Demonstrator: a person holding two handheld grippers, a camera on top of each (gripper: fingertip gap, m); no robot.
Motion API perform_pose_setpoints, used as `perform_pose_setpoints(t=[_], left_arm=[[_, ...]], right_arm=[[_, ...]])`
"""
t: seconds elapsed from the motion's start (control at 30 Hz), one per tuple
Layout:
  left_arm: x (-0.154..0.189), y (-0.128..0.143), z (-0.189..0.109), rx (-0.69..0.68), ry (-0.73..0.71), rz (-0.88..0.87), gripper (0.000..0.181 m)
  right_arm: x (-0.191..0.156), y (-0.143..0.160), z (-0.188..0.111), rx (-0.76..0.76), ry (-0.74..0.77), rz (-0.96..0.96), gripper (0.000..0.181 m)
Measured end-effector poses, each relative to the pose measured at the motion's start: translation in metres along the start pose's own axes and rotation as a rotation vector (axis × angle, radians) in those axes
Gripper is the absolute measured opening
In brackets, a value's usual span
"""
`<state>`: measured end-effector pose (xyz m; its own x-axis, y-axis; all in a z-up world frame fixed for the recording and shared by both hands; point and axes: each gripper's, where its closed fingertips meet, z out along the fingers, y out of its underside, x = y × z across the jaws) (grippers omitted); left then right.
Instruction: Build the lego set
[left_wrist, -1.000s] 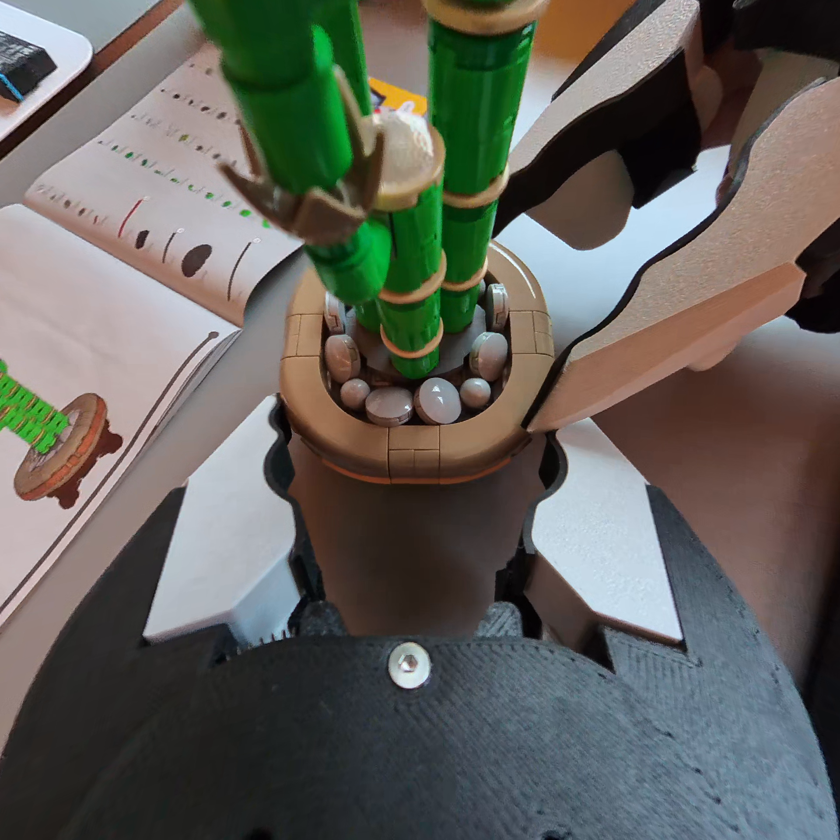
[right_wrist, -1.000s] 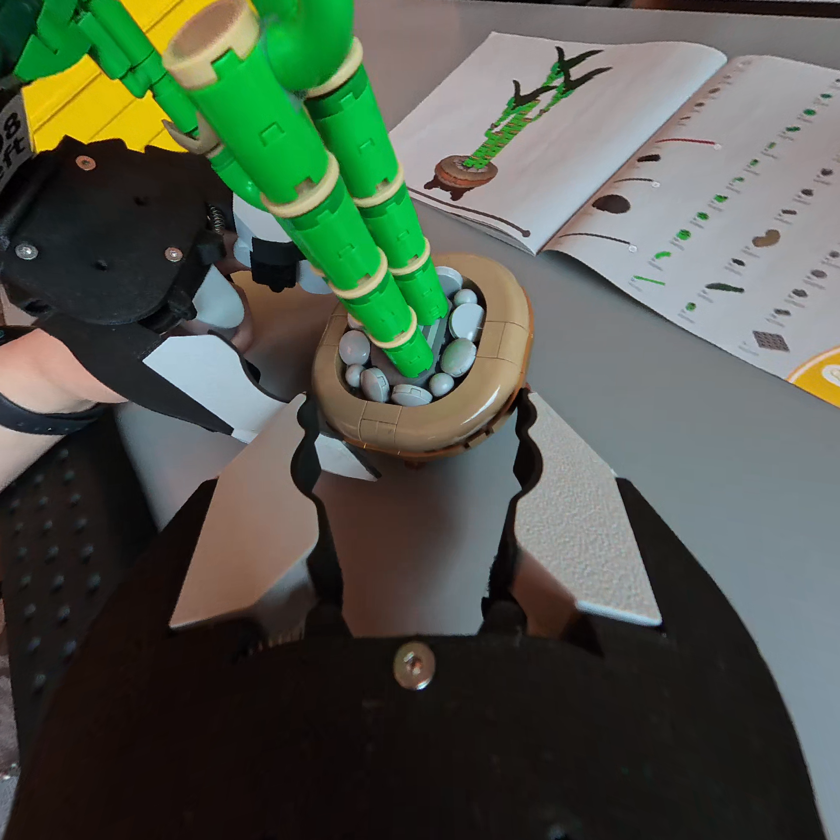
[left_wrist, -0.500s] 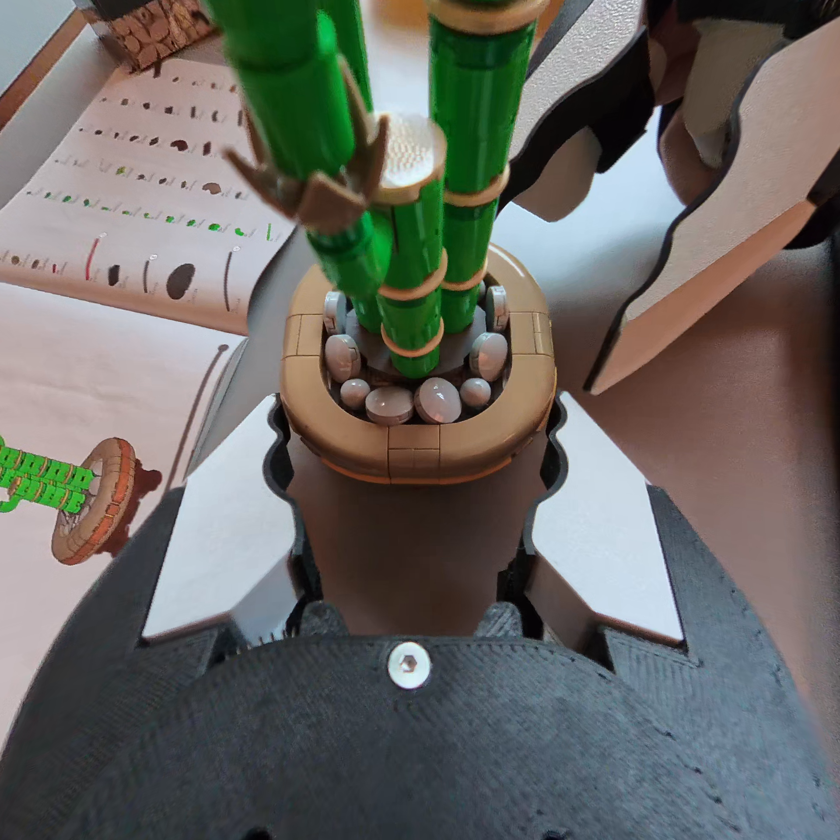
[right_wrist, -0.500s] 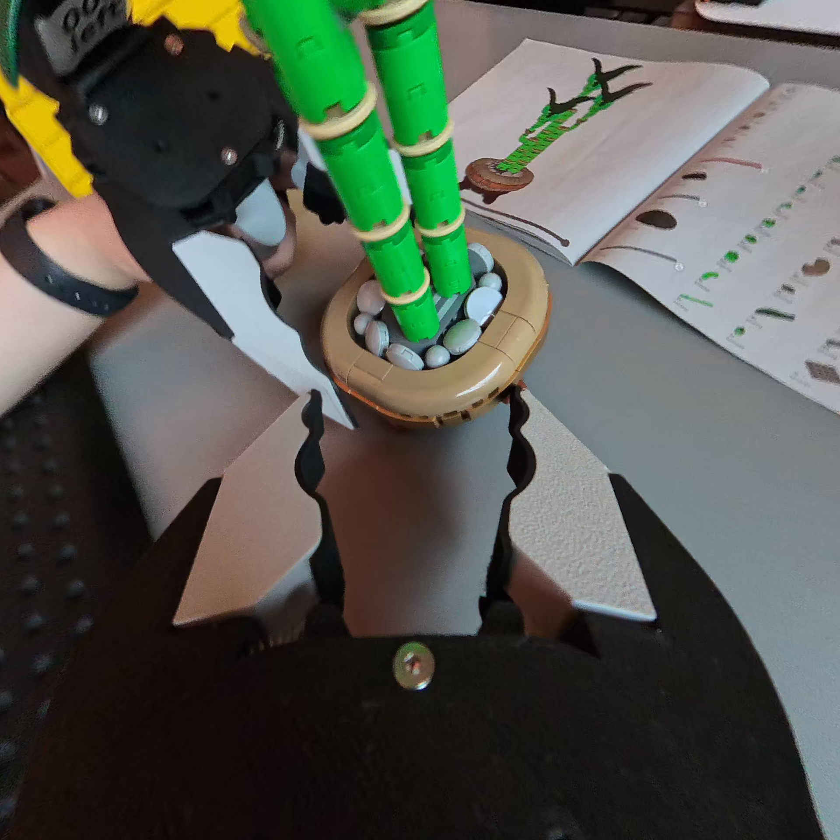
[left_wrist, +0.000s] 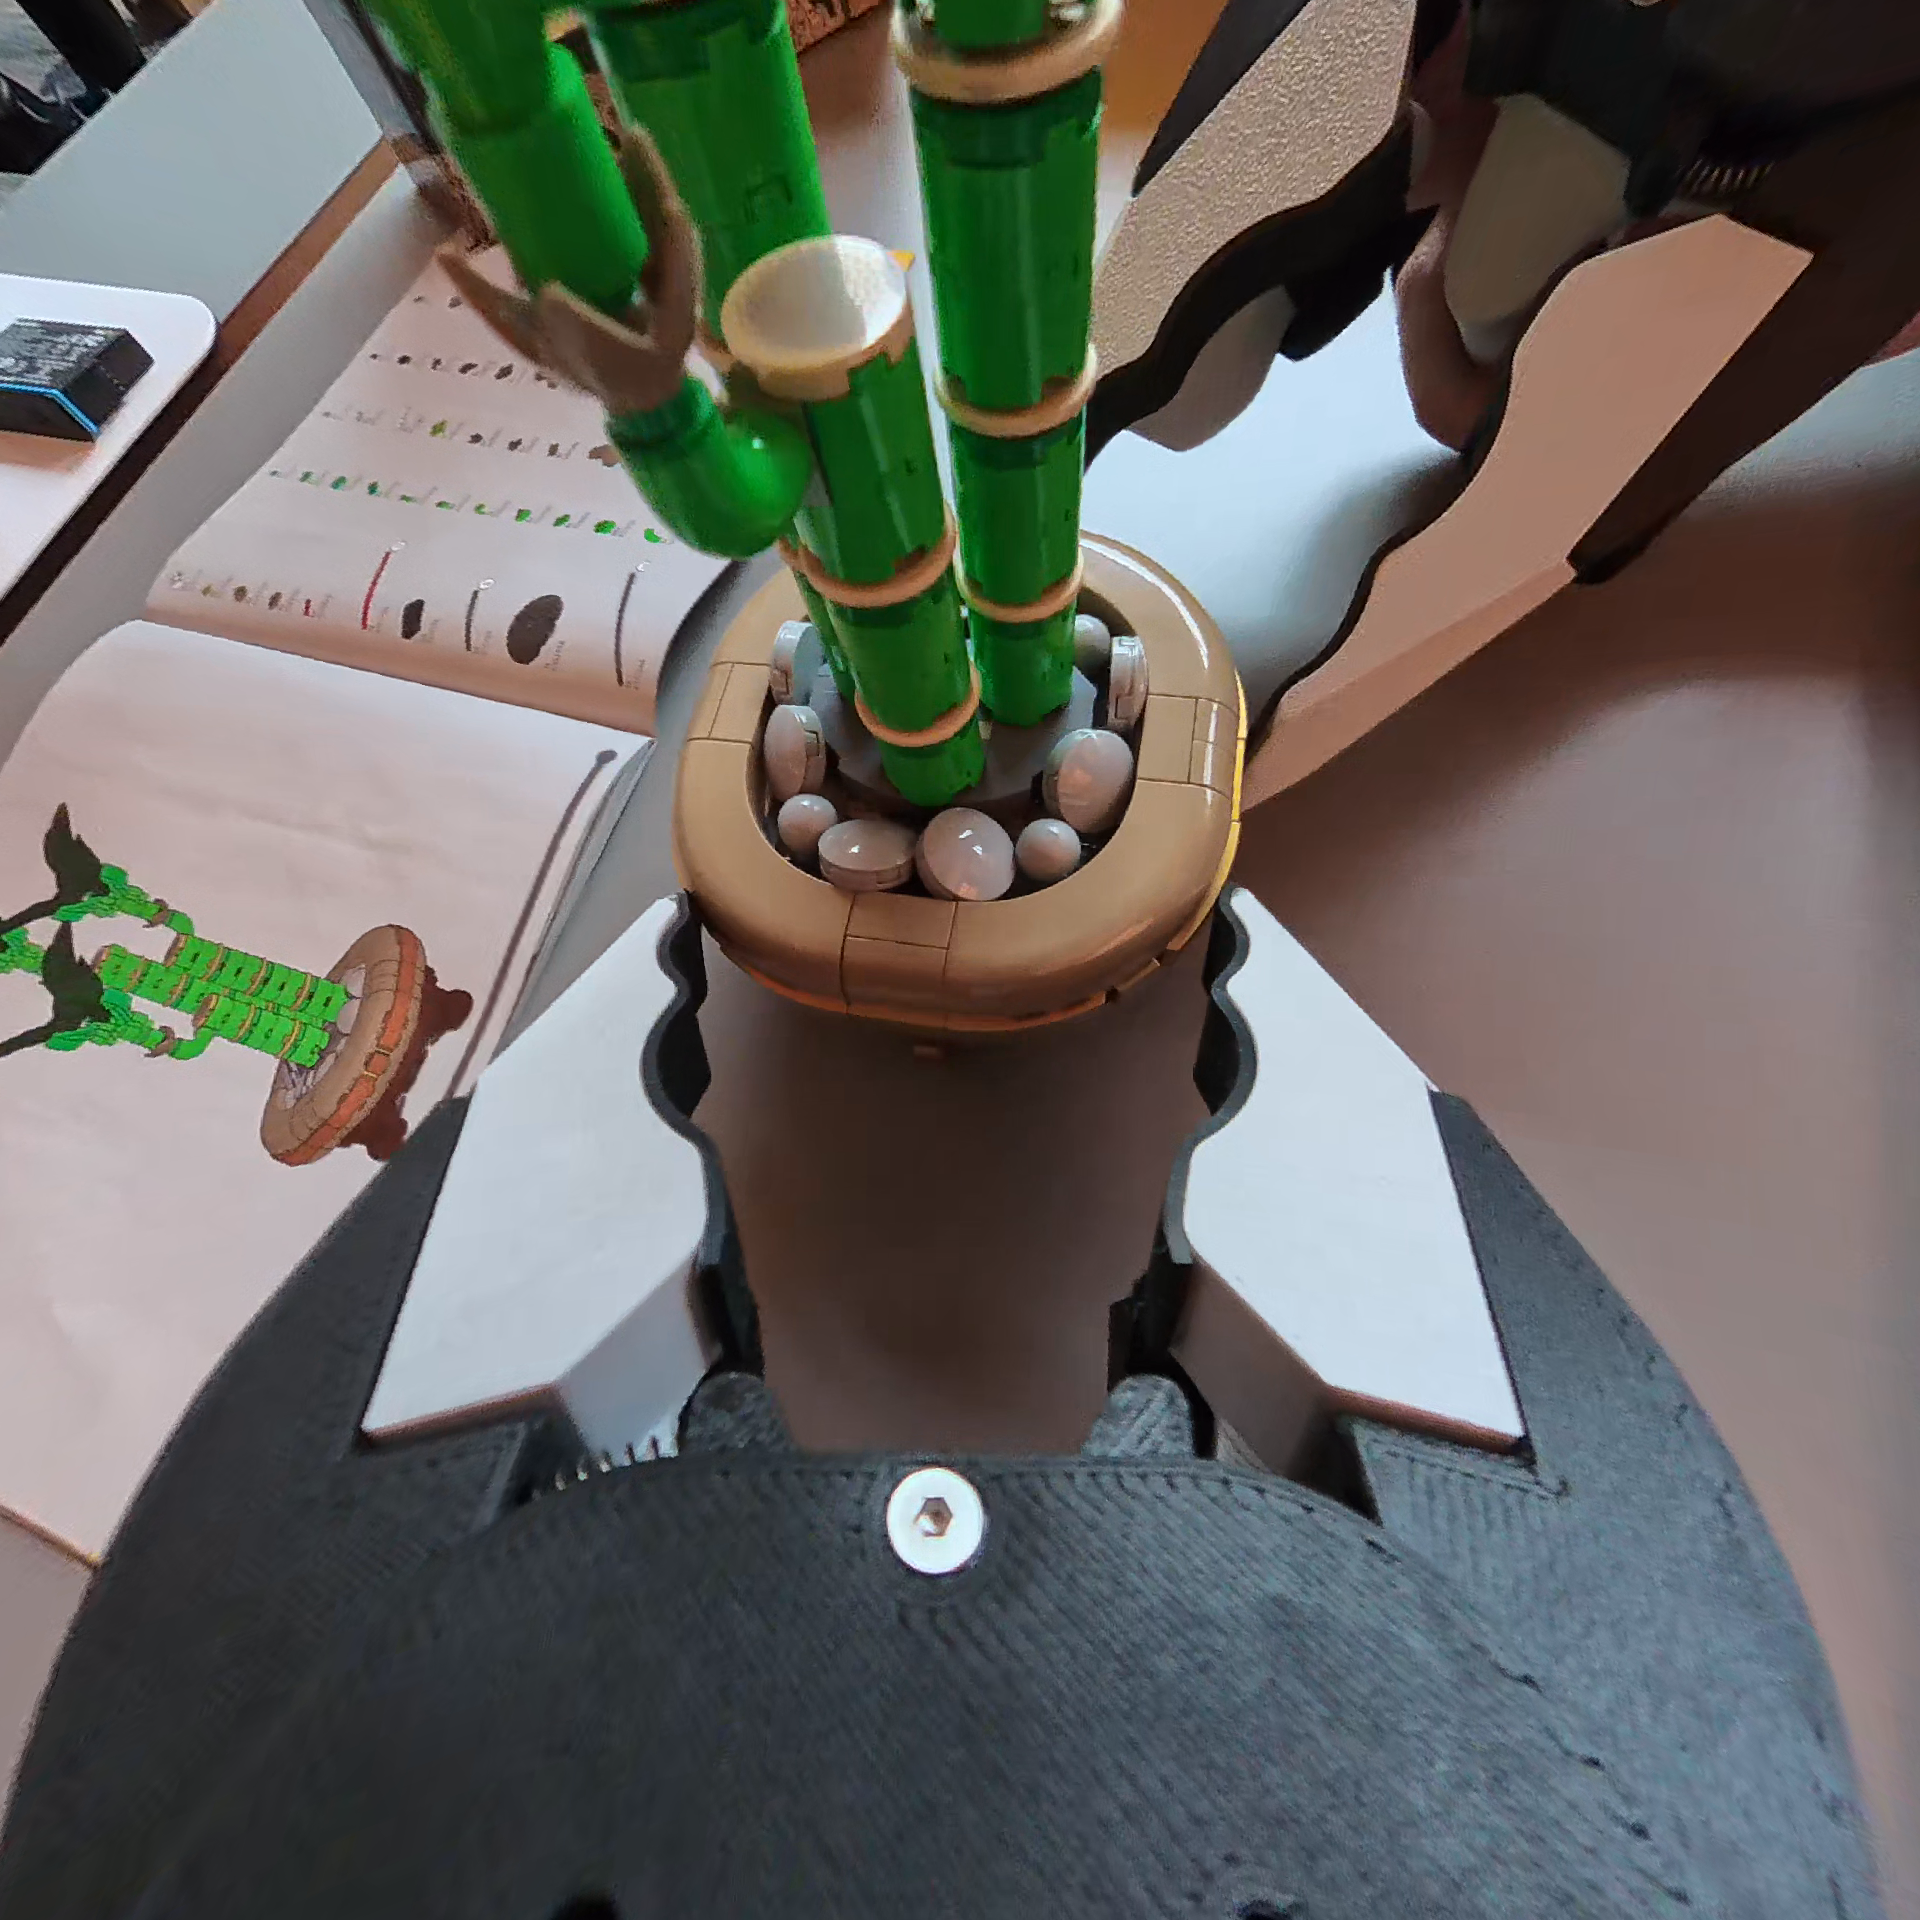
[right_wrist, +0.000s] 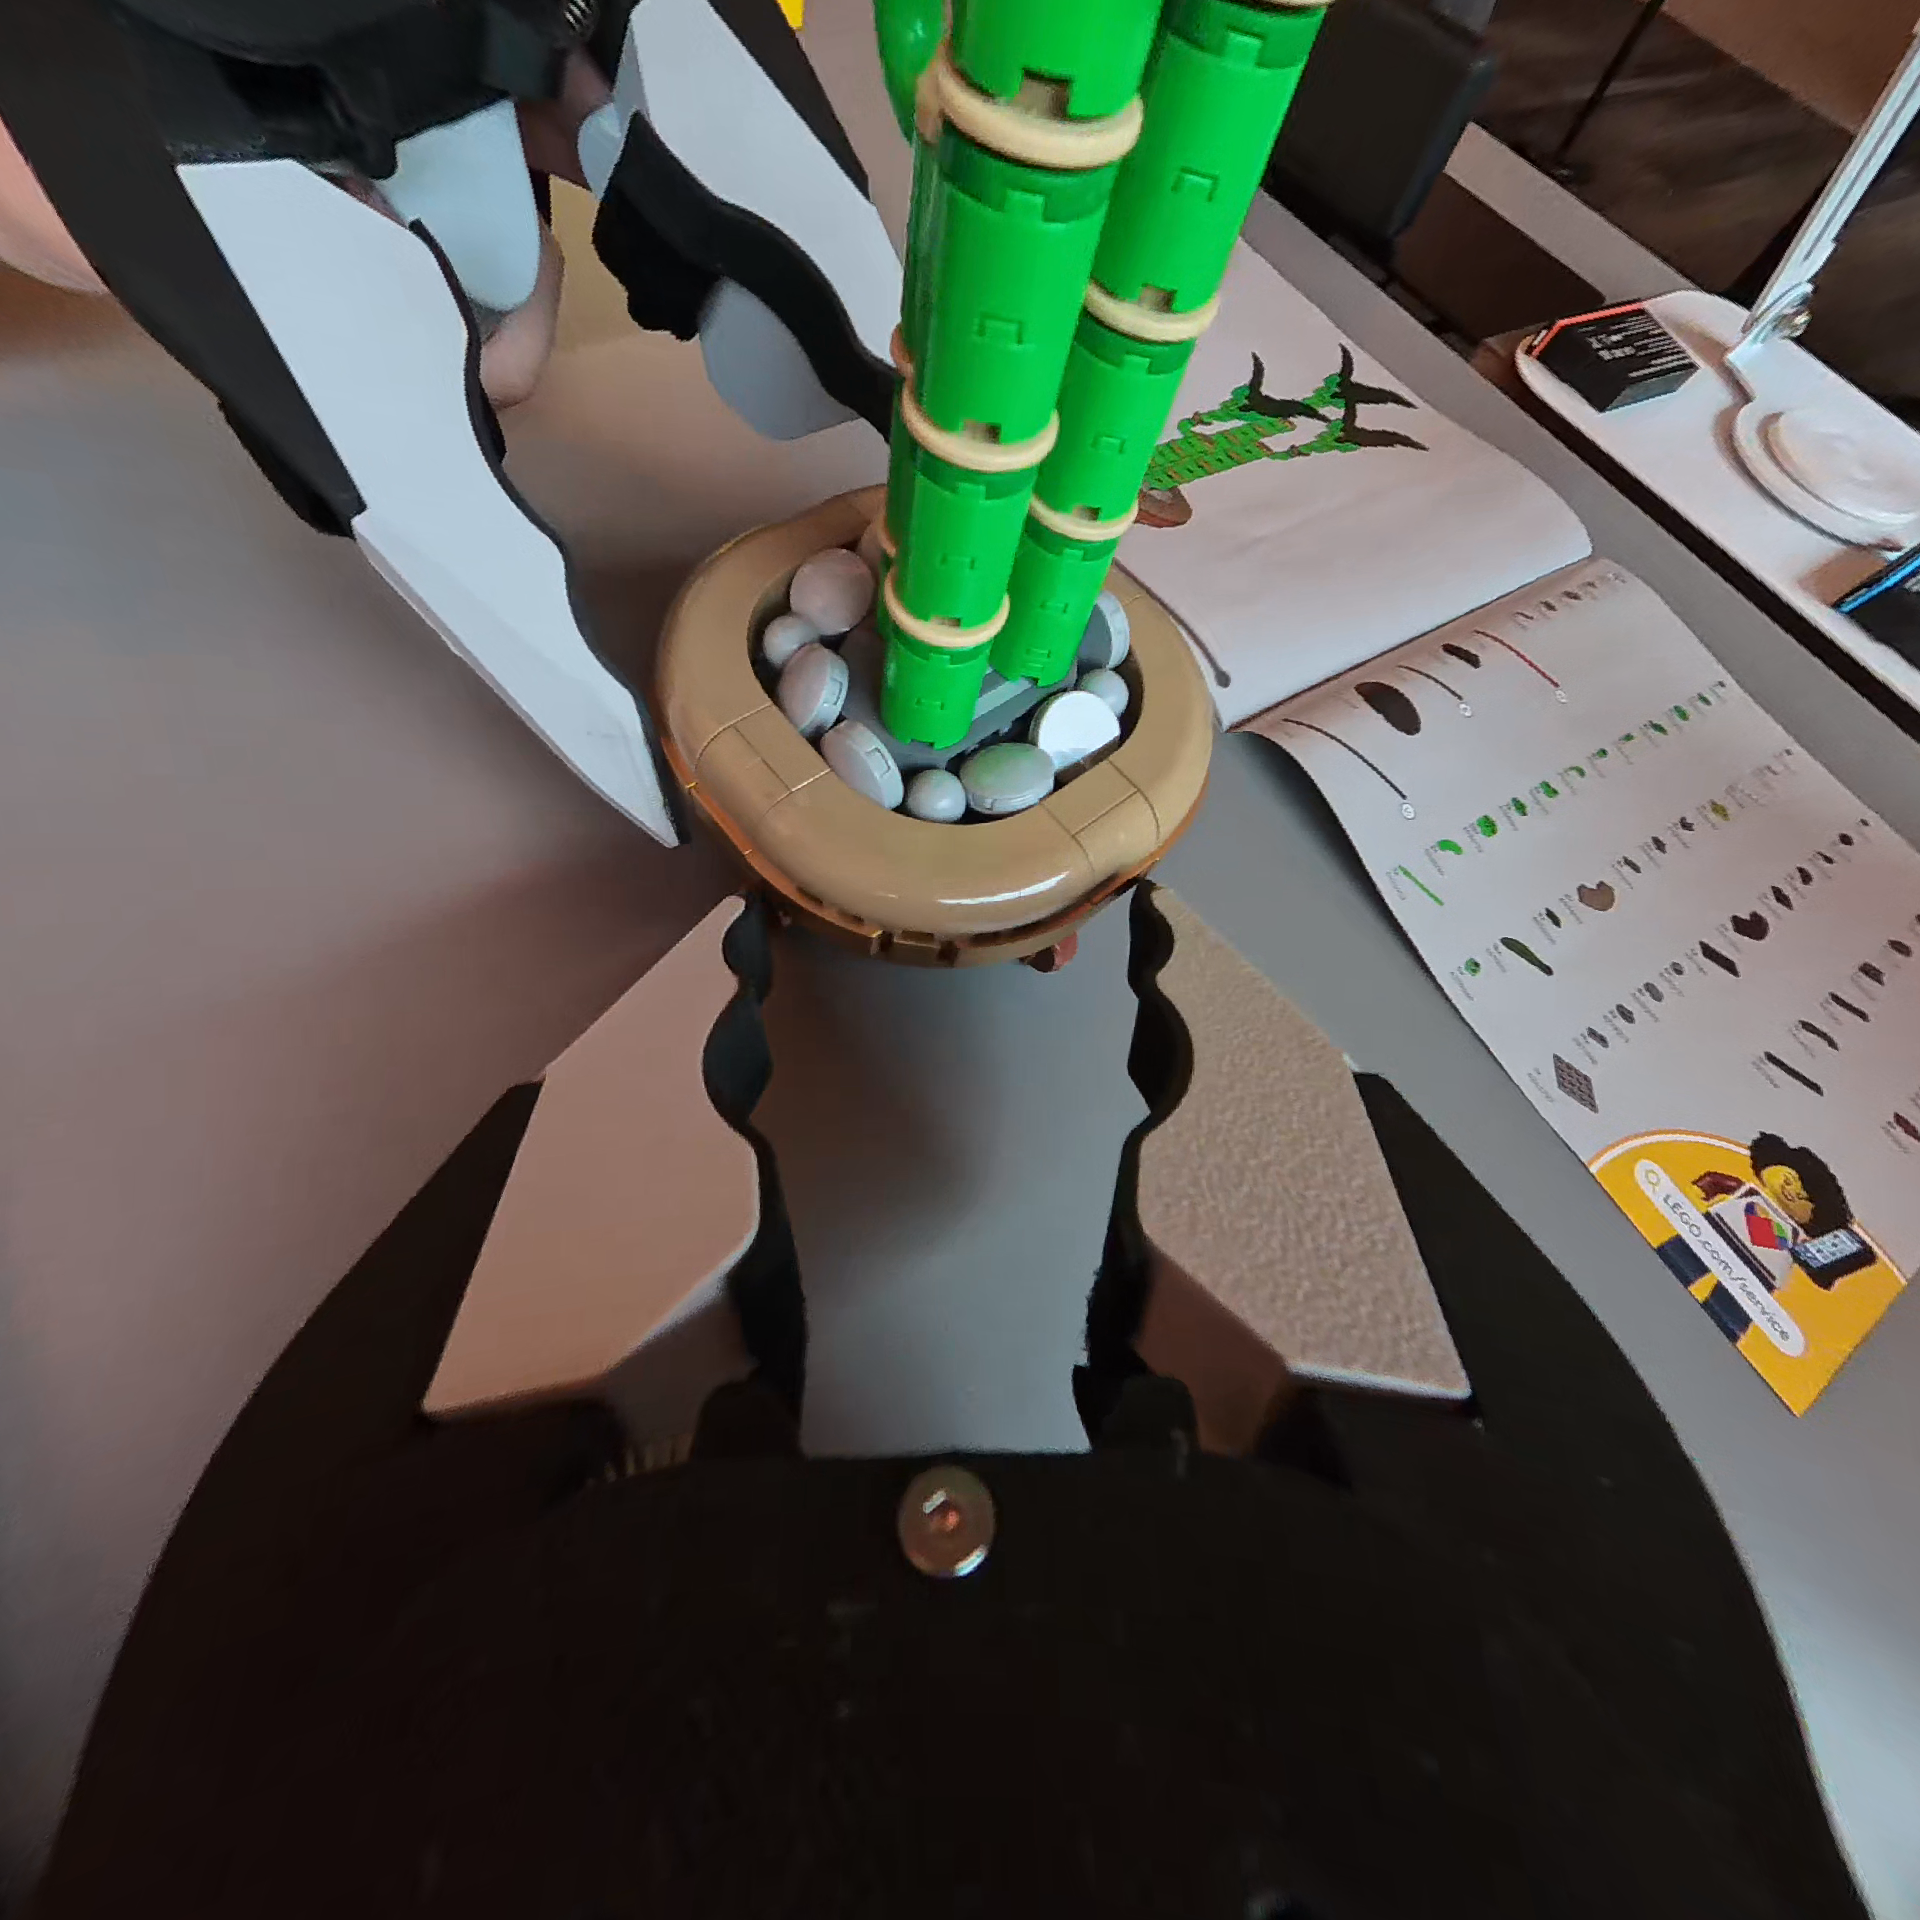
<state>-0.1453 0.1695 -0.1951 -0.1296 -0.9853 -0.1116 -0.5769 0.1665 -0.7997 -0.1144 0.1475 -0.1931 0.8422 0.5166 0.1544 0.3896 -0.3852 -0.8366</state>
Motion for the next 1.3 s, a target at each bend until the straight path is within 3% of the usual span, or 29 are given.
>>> perform_pose_setpoints(t=[0.73, 0.87, 0.97, 1.1, 1.23, 1.3], left_arm=[[-0.023, -0.009, 0.015, 0.09, 0.045, 0.008, 0.096], [-0.016, -0.02, 0.002, 0.147, 0.049, -0.101, 0.108], [-0.01, -0.026, -0.022, 0.211, -0.055, -0.144, 0.113], [0.0, -0.007, -0.043, 0.181, -0.286, -0.202, 0.143], [0.004, 0.012, -0.05, 0.156, -0.422, -0.294, 0.15], [0.004, 0.02, -0.052, 0.126, -0.438, -0.342, 0.148]], right_arm=[[0.022, -0.004, 0.006, 0.025, 0.039, 0.063, 0.071], [0.023, -0.002, -0.003, 0.04, 0.048, 0.111, 0.088], [0.014, 0.003, -0.023, 0.069, 0.035, 0.145, 0.098], [0.008, 0.025, -0.046, 0.05, 0.049, 0.113, 0.122], [0.007, 0.031, -0.056, 0.052, 0.044, 0.146, 0.129], [0.006, 0.046, -0.053, -0.038, 0.03, 0.191, 0.133]])
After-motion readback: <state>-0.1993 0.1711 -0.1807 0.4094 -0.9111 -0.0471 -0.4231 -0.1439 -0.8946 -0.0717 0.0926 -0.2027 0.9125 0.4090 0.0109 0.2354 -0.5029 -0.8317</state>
